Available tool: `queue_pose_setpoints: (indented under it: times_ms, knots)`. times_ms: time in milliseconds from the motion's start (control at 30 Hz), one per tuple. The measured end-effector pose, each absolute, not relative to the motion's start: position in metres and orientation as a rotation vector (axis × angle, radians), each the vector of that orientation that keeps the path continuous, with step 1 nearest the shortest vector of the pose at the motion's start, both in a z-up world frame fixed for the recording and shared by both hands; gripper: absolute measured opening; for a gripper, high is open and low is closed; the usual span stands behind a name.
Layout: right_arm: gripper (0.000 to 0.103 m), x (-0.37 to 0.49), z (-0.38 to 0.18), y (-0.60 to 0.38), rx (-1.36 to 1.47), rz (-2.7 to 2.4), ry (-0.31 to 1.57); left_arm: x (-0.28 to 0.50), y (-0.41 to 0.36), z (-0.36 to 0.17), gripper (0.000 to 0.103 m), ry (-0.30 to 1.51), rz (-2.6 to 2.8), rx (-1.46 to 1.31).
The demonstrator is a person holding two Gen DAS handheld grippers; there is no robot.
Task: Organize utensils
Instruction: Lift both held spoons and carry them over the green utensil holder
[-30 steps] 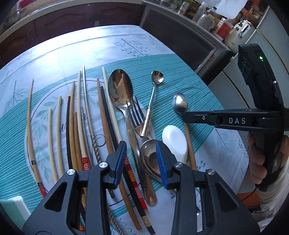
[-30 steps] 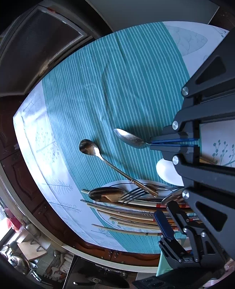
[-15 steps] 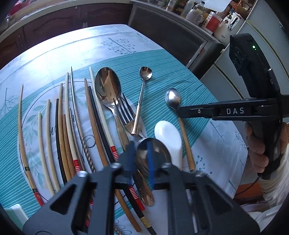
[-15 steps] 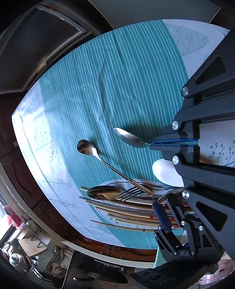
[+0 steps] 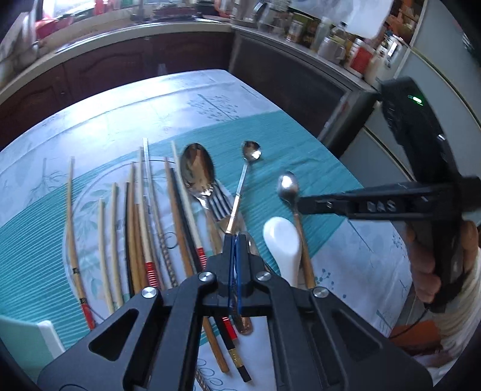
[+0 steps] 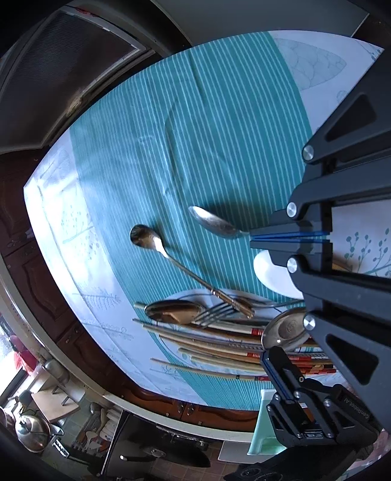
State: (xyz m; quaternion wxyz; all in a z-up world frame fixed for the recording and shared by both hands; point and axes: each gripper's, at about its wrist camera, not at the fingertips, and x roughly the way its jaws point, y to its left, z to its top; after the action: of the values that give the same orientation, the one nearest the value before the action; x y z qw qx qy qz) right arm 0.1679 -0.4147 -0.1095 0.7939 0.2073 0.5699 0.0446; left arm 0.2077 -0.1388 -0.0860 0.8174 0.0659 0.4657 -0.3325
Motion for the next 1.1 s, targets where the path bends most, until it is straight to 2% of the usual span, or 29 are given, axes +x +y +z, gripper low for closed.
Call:
queue_pose_setpoints:
  times_ms: [267, 433, 533, 600, 667, 1000, 1033, 1067, 1100]
  knots:
    - [0.000, 0.156, -0.081, -0.401, 0.371, 0.151, 1.138, 0.197, -0.121, -0.057, 0.000, 0.917, -0.605, 0.104]
    - [0.001, 0.158, -0.078, -0.417, 0.431, 0.122, 1.141, 0.190, -0.112, -0.034, 0.000, 0.869, -0.567, 0.108]
    - [0.012, 0.163, -0.084, -0.427, 0.461, 0.067, 1.161, 0.186, -0.106, -0.020, 0.000, 0.845, -0.559, 0.103]
    - [0.028, 0.168, -0.090, -0.428, 0.468, 0.046, 1.183, 0.185, -0.104, -0.014, 0.000, 0.838, -0.554, 0.096]
    - [0.029, 0.170, -0.094, -0.428, 0.482, 0.041, 1.192, 0.183, -0.102, -0.010, 0.000, 0.834, -0.546, 0.091]
    - [0.027, 0.188, -0.115, -0.424, 0.501, 0.018, 1.205, 0.175, -0.093, 0.008, 0.000, 0.789, -0.507, 0.104]
    - [0.023, 0.189, -0.115, -0.424, 0.497, 0.018, 1.207, 0.174, -0.091, 0.011, 0.000, 0.782, -0.500, 0.106]
    - [0.010, 0.190, -0.116, -0.424, 0.502, 0.024, 1.210, 0.172, -0.088, 0.015, 0.000, 0.768, -0.488, 0.111]
    - [0.006, 0.191, -0.118, -0.424, 0.507, 0.032, 1.216, 0.170, -0.085, 0.019, 0.000, 0.753, -0.472, 0.118]
